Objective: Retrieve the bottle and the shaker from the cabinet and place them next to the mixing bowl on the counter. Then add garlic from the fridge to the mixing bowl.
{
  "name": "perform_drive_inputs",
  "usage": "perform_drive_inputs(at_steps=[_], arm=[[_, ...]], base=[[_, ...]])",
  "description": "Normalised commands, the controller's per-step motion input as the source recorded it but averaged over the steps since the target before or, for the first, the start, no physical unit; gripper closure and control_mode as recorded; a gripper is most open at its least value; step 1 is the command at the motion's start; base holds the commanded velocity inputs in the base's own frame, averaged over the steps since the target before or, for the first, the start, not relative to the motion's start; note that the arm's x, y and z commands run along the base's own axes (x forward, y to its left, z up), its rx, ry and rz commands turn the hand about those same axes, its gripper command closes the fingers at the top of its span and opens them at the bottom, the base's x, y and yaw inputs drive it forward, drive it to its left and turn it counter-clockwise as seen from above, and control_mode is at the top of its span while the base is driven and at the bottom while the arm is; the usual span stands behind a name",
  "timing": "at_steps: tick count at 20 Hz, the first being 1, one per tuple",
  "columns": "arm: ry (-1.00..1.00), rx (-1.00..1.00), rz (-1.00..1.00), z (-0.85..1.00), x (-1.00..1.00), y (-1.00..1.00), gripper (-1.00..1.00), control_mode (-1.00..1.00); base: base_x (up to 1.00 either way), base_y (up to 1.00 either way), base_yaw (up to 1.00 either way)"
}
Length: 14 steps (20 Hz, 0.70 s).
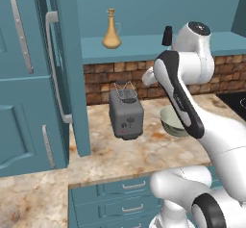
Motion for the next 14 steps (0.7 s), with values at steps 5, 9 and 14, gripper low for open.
perform_drive_inputs(at_steps=[5, 9, 14], arm=[[-0.49, 0.0, 0.3, 0.09, -0.03, 0.35, -1.0, -1.0], [-0.36, 0.0, 0.11, 0.29, -0.21, 0.2, -1.0, -1.0], [-0.08, 0.0, -0.08, 0.57, -0.09, 0.06, -1.0, -1.0]], base=[[0.0, 0.0, 0.0], [0.0, 0.0, 0.0], [0.0, 0.0, 0.0]])
